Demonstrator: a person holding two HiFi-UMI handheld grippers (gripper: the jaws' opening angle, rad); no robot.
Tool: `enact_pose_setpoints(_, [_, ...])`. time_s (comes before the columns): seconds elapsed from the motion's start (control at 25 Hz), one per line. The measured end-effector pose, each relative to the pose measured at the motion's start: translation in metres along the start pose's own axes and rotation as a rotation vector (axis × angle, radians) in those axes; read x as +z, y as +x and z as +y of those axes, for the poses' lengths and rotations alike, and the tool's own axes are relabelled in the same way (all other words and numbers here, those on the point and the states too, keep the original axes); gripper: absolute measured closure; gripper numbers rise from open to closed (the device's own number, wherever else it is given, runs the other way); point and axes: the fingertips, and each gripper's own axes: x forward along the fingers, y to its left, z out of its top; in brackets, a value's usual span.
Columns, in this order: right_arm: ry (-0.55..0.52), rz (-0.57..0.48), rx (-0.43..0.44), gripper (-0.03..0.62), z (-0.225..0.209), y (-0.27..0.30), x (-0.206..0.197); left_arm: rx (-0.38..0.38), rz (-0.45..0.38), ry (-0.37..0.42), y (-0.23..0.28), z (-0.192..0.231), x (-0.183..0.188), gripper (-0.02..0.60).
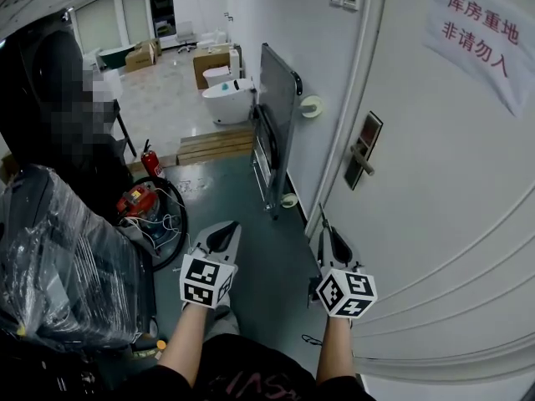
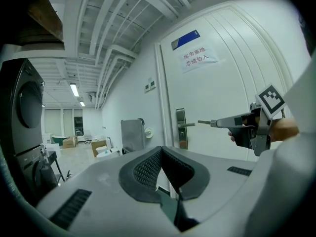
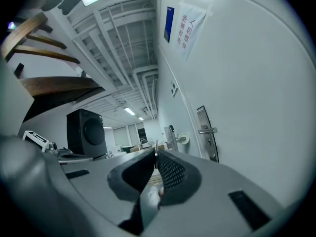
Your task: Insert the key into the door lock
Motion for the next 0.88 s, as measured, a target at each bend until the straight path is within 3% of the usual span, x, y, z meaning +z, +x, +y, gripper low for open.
enact_pose_setpoints(0.28, [-0.005,-0.026,-0.06,0.514,-0.02,0.035,0.001,-0.069,-0.01,0.013,0.05,0.014,-0.007,0.569])
enact_pose_setpoints(0.88, [0.011,0.012,-0.255,0.514,-0.049,0.184,-0.001,-0.29,0.052,0.012,0.21,0.096,-0.014,0.569])
